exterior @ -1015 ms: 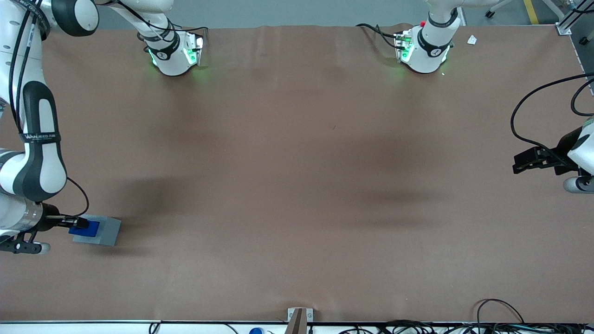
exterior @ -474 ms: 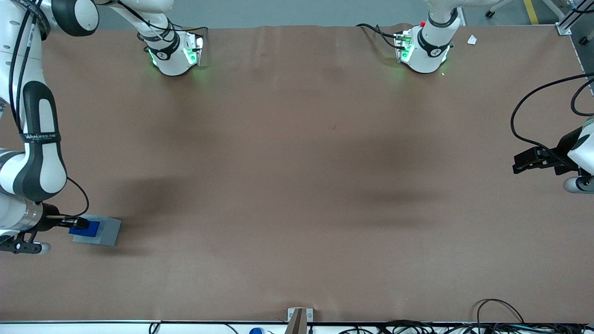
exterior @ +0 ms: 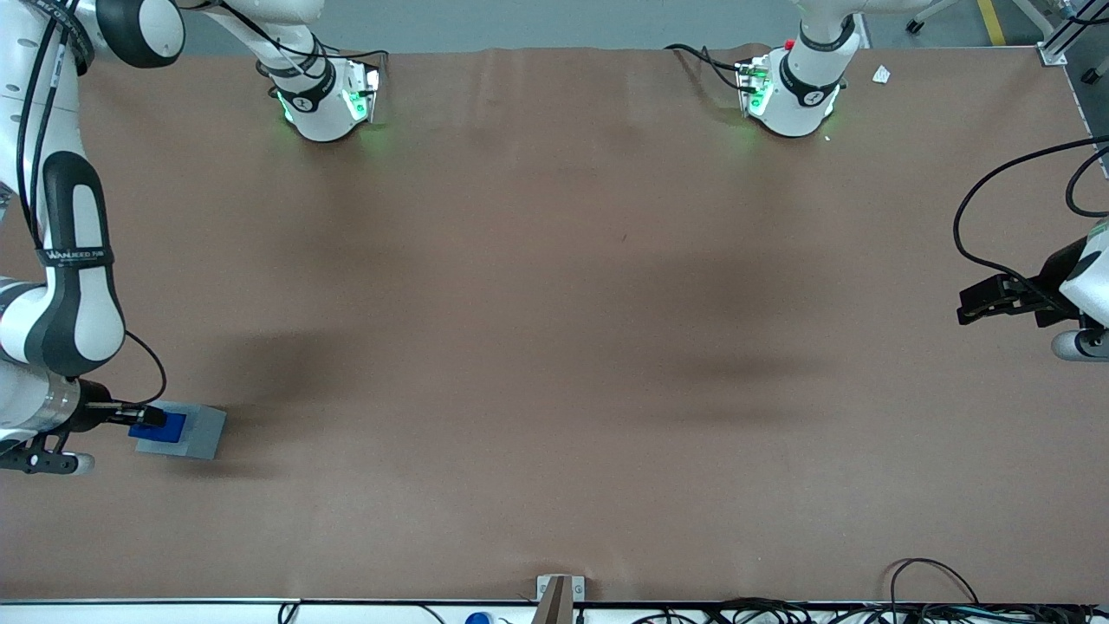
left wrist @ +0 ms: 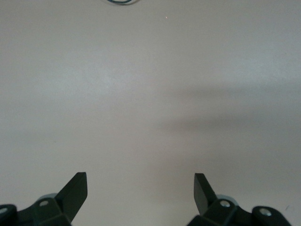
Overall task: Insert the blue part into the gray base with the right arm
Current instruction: 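Press the blue block down into the gray base with the right gripper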
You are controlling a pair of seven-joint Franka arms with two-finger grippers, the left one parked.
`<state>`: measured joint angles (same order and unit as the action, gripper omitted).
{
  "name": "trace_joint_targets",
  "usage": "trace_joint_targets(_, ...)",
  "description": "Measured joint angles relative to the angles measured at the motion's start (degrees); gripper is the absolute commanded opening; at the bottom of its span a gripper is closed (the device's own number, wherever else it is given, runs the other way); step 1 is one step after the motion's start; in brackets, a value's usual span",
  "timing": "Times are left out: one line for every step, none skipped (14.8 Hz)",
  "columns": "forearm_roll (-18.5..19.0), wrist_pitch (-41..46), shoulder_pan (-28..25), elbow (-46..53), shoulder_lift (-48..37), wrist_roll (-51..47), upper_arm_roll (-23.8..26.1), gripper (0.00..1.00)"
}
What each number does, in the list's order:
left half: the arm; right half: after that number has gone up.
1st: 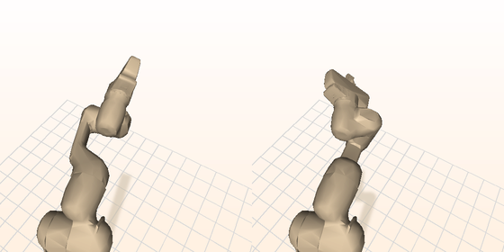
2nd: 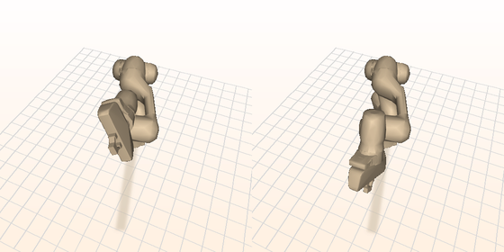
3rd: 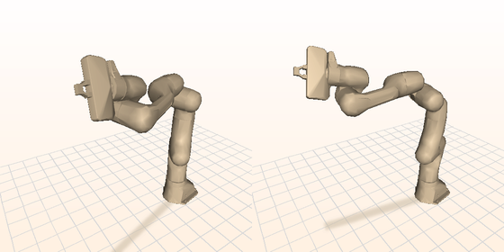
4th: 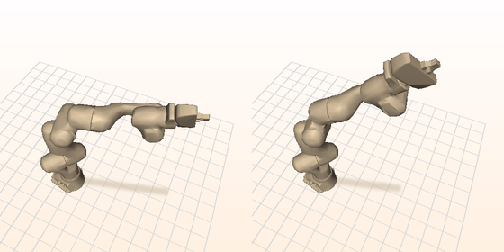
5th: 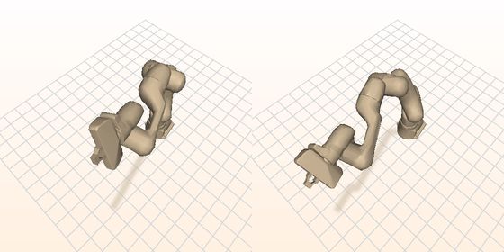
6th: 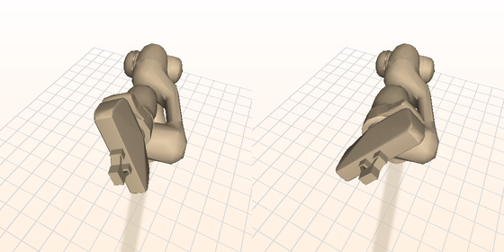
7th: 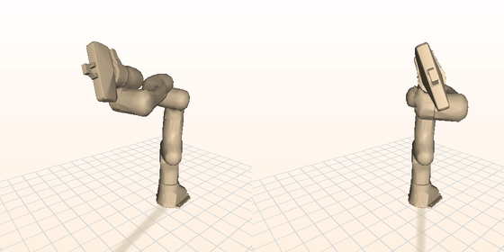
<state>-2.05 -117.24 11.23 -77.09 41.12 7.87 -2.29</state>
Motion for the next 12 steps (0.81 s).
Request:
trace_joint_targets(0.04,0.0,0.0,0.0,0.0,0.0,0.01,0.03)
trace_joint_targets(0.15,0.0,-0.01,0.0,0.0,0.0,0.05,0.08)
trace_joint_targets(0.28,0.0,-0.02,0.0,0.0,0.0,0.08,0.1)
trace_joint_targets(0.33,0.0,-0.02,0.0,0.0,0.0,0.1,0.07)
trace_joint_targets(0.38,0.0,-0.02,0.0,0.0,0.0,0.11,0.06)
trace_joint_targets(0.44,0.01,-0.02,0.0,0.0,0.0,0.13,0.06)
trace_joint_targets(0.5,0.01,-0.02,0.01,0.0,0.0,0.15,0.07)
trace_joint_targets(0.55,0.01,-0.03,0.01,0.0,0.0,0.16,0.07)
trace_joint_targets(0.58,0.01,-0.03,0.01,0.0,0.0,0.17,0.07)
trace_joint_targets(0.58,0.01,-0.03,0.01,0.0,0.0,0.17,0.08)
trace_joint_targets(0.59,0.01,-0.04,0.01,0.0,0.0,0.17,0.09)
trace_joint_targets(0.59,0.01,-0.04,0.01,0.0,0.0,0.17,0.1)
